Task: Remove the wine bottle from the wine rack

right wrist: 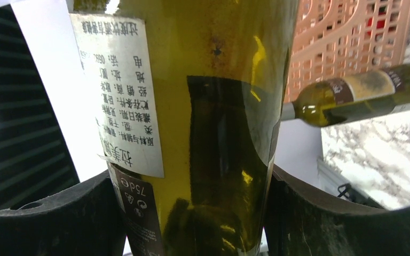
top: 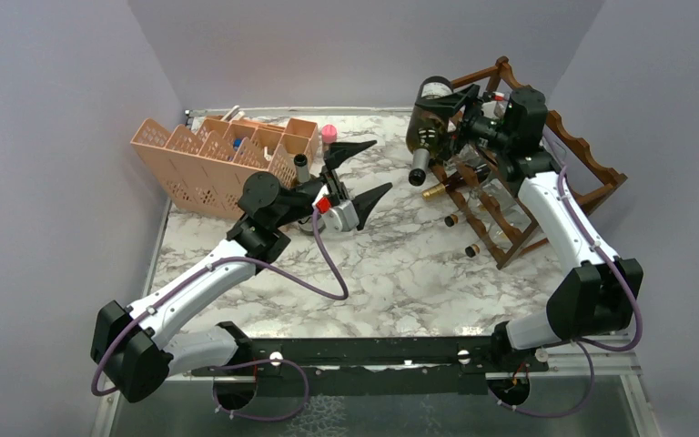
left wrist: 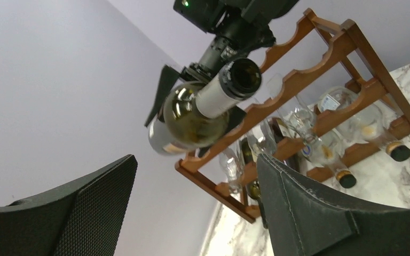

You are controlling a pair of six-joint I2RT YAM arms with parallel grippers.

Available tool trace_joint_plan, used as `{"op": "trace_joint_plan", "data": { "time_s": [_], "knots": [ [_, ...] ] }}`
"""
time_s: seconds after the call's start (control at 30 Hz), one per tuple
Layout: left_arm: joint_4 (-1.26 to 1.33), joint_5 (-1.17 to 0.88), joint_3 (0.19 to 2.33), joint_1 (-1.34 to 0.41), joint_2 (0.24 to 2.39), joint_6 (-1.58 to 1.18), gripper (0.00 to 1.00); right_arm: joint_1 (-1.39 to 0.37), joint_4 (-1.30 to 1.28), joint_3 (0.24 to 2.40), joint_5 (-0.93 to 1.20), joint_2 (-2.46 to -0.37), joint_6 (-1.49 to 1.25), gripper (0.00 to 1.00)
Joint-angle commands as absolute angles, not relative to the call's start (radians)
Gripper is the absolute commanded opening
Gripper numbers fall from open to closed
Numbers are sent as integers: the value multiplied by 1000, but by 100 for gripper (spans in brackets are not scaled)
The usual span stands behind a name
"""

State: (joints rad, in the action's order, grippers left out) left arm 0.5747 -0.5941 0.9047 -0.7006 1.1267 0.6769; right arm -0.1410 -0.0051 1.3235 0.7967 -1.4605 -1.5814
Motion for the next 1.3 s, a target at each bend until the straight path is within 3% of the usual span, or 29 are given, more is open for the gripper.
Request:
{"op": "trace_joint_plan", "data": {
  "time_s": [0.0,0.13,0.37,0.67,1.27],
  "knots": [
    [594,-655,983,-723,1162,738,82,-159,156,1293,884,-1401,-1668,56],
    [594,-691,1014,-755,1196,736,78,-178,158,1285,889,-1394,-1679,56],
    [594,-679,1034,-794,1243,779,80,-206,160,1280,887,-1397,-1690,56],
    [593,-633,1091,-857,1328,867,65,-241,182,1237,893,-1391,-1716,56],
    [594,-532,1100,-890,1391,965,49,-247,228,1184,916,-1365,-1775,56]
  ]
}}
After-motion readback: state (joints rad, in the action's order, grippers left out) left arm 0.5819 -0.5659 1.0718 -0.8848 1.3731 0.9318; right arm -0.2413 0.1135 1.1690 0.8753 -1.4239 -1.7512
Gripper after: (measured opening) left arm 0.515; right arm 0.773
